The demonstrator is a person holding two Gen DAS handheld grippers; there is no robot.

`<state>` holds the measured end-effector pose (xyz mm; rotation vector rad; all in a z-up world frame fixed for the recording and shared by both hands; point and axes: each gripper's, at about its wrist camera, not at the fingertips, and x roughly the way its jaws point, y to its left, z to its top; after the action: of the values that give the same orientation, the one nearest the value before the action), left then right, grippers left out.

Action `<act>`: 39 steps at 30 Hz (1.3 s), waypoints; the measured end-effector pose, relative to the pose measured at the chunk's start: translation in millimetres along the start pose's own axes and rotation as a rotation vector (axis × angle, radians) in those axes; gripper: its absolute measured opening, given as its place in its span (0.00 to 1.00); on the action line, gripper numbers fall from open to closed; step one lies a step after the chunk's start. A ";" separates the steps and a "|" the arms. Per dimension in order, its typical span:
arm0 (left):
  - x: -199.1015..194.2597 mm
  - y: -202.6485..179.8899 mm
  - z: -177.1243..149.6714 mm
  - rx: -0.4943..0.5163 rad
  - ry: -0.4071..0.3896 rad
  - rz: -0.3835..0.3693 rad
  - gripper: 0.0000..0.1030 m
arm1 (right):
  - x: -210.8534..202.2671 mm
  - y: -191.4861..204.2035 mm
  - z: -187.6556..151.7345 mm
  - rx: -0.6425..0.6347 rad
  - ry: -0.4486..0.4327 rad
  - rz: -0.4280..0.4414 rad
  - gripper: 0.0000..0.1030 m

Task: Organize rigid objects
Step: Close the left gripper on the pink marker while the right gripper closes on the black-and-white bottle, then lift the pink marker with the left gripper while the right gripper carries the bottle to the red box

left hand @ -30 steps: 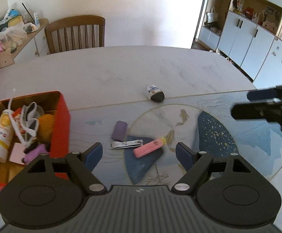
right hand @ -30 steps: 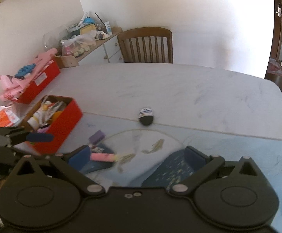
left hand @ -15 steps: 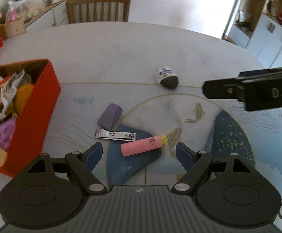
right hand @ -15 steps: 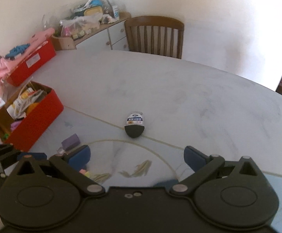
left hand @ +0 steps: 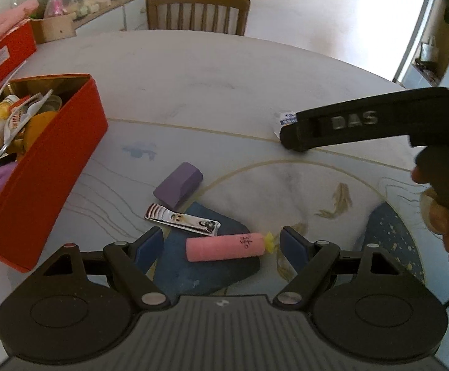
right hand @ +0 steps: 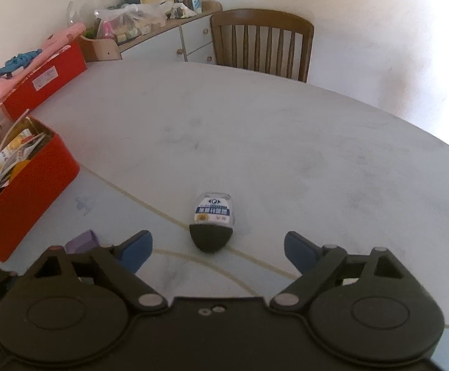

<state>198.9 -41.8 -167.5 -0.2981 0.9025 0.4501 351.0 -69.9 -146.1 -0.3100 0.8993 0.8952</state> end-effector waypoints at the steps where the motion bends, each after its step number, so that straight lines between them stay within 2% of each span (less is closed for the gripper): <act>1: 0.6 -1.0 -0.6 0.001 -0.006 0.009 0.80 | 3.4 0.7 0.5 -0.003 0.004 -0.001 0.81; 9: 2.3 -5.8 -4.1 0.003 -0.021 0.066 0.80 | 18.8 6.4 3.1 -0.034 0.014 0.001 0.69; 11: 1.1 -5.2 -3.8 -0.001 -0.023 0.072 0.77 | 19.9 8.5 4.1 -0.044 0.008 -0.004 0.65; 13: -0.6 -6.3 -3.9 0.006 -0.021 0.086 0.69 | 20.6 10.6 4.8 -0.056 0.002 -0.018 0.58; 16: -3.1 -5.6 -3.7 0.008 -0.021 0.082 0.60 | 21.0 14.1 5.3 -0.068 -0.004 -0.032 0.46; 18: -4.6 -4.9 -3.9 0.009 -0.018 0.081 0.58 | 20.8 15.4 5.1 -0.072 -0.005 -0.046 0.38; 26: -8.3 -1.7 -5.2 0.014 -0.008 0.071 0.58 | 6.6 16.5 -2.5 -0.075 -0.011 -0.032 0.37; 34: -14.9 8.2 -8.7 0.003 0.014 0.041 0.58 | -29.0 26.1 -16.5 -0.068 -0.020 0.008 0.37; 39: -24.9 13.8 -11.7 0.011 -0.002 0.030 0.58 | -52.0 35.0 -26.3 -0.061 -0.026 0.023 0.37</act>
<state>170.7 -41.0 -155.2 -0.2740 0.9078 0.4734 293.6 -91.8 -117.2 -0.3406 0.8536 0.9469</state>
